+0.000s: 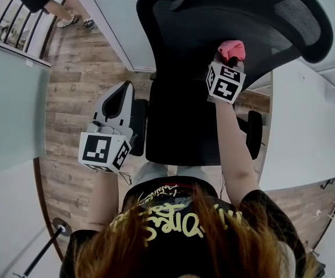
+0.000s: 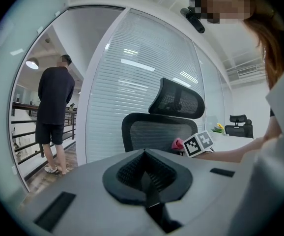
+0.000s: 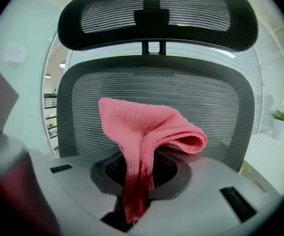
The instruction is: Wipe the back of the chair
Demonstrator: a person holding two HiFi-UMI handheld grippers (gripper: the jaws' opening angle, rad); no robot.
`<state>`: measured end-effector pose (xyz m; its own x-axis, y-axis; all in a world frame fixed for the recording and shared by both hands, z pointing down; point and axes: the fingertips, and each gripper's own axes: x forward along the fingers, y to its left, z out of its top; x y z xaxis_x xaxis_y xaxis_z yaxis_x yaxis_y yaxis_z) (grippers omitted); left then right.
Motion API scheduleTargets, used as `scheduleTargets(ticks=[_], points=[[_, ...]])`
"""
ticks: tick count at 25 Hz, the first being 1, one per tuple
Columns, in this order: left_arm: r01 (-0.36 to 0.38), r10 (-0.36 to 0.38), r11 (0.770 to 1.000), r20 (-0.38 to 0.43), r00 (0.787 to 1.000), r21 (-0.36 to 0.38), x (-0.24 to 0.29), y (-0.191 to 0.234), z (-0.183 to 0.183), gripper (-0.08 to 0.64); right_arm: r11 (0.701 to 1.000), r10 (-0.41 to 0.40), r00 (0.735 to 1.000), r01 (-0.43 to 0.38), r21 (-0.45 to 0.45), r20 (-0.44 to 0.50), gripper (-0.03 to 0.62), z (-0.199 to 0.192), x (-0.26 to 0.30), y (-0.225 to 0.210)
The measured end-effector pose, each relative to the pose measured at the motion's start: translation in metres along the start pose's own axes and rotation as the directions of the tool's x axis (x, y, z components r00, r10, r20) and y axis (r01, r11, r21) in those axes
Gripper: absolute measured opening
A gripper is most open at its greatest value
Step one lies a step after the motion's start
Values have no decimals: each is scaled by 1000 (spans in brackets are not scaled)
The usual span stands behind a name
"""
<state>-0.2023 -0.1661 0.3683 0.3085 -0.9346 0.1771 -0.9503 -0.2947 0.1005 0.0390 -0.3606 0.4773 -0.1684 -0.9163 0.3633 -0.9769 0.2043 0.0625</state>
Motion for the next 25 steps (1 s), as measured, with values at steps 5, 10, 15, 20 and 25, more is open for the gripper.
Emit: scheduleTargets(ticks=[5, 10, 15, 20, 25], points=[[-16, 16, 1000, 0, 1000, -7, -7, 12, -2, -8, 999, 44, 999, -44, -20, 10, 64, 4, 3, 30], [-29, 29, 999, -2, 1000, -13, -12, 23, -5, -8, 994, 98, 995, -97, -40, 16, 64, 8, 6, 66], [-45, 45, 999, -4, 999, -18, -19, 33, -9, -8, 986, 156, 988, -155, -60, 18, 64, 10, 9, 100], [-64, 64, 998, -5, 998, -23, -29, 44, -11, -8, 981, 182, 983, -180, -67, 21, 64, 11, 10, 122], [-79, 79, 997, -4, 997, -27, -39, 55, -13, -8, 975, 211, 977, -209, -77, 17, 64, 12, 11, 145]])
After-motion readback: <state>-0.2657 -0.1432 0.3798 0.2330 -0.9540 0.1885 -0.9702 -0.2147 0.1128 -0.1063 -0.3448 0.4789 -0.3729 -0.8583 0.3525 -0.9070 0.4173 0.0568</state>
